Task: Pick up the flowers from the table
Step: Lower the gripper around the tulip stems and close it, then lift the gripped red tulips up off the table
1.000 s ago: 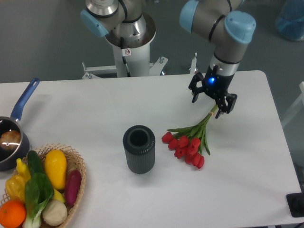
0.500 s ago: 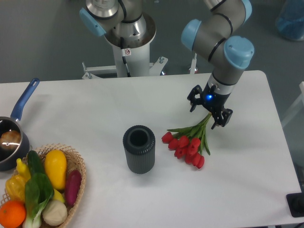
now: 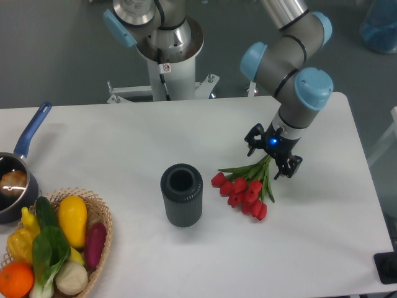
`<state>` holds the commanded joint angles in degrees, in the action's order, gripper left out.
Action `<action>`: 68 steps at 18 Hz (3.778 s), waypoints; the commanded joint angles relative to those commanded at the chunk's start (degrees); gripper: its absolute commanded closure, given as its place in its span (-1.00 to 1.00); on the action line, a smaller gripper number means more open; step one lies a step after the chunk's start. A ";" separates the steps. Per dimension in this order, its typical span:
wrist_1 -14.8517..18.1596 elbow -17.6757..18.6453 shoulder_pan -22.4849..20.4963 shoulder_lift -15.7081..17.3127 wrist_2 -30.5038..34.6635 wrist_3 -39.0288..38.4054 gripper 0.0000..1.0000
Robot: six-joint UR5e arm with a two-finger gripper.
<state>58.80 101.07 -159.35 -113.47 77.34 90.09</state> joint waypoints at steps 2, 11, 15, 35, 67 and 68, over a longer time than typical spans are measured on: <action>-0.44 0.09 0.09 -0.26 0.70 0.00 -1.00; -0.70 0.26 0.88 -1.32 3.52 -3.07 -1.00; -0.70 0.35 1.67 -1.49 3.52 -4.31 -1.00; -1.14 0.09 1.50 -1.41 3.34 -3.87 0.29; -0.44 -5.88 0.79 6.67 -12.72 -6.14 0.41; -0.44 -6.67 0.79 6.94 -15.44 -7.81 0.40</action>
<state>58.36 94.40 -158.55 -106.53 61.90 82.28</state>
